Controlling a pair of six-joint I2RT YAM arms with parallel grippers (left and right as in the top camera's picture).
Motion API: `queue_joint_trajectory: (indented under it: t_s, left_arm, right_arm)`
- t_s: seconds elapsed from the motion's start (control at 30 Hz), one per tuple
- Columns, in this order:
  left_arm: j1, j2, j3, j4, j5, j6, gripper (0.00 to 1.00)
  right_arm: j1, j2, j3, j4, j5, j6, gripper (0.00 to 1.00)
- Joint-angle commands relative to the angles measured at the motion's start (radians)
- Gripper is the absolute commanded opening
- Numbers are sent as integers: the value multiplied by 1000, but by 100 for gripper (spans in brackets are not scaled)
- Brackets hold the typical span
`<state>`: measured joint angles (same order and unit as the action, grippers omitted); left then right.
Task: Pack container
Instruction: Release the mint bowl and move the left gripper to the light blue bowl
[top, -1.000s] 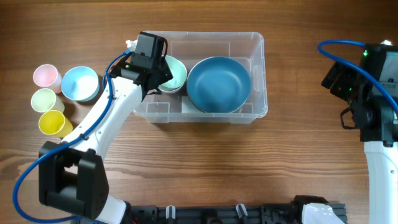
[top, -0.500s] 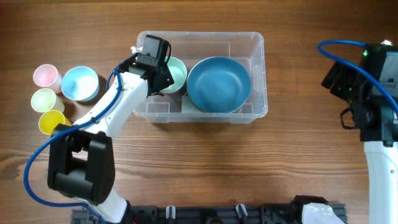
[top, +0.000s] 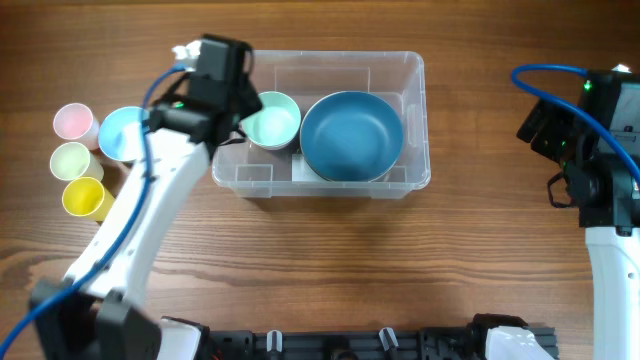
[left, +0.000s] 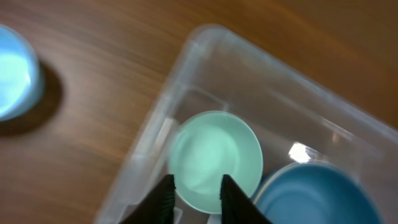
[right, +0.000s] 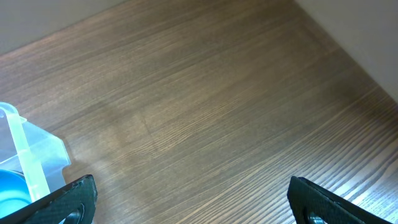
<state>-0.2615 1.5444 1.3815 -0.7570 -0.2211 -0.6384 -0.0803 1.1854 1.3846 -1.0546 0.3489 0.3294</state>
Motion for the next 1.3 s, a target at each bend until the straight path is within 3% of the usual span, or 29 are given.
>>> queue_joint_trajectory:
  t_s: [0.0,0.03,0.13,0.2,0.43,0.53,0.7,1.27]
  left_arm:
    - [143,-52,16,-74,-53,-191,43]
    - [185,-53,16,-101,-47,-233,50]
    - [313,-42,11,-168,-6,-362,88]
    - [411,-18,10,-185,80,-380,91]
    - [543,42,-12,-198,146,-426,87]
    - [560,72,-40,-197,145,-492,78]
    - [561,136,-72,-186,146,-579,77]
    - [561,303,-105,-47,145,-583,67]
  right_arm:
    - [-2,4,10,3,19,14,100]
    - [-2,4,10,3,19,14,99]
    - [-2,4,10,3,19,14,100]
    - [-2,4,10,3,19,14,100]
    - [-2,4,10,3,19,14,100]
    - [-2,4,10,3,19,14,100]
    - [-2,6,10,3,19,14,100]
    - [-2,10,10,3,19,14,100]
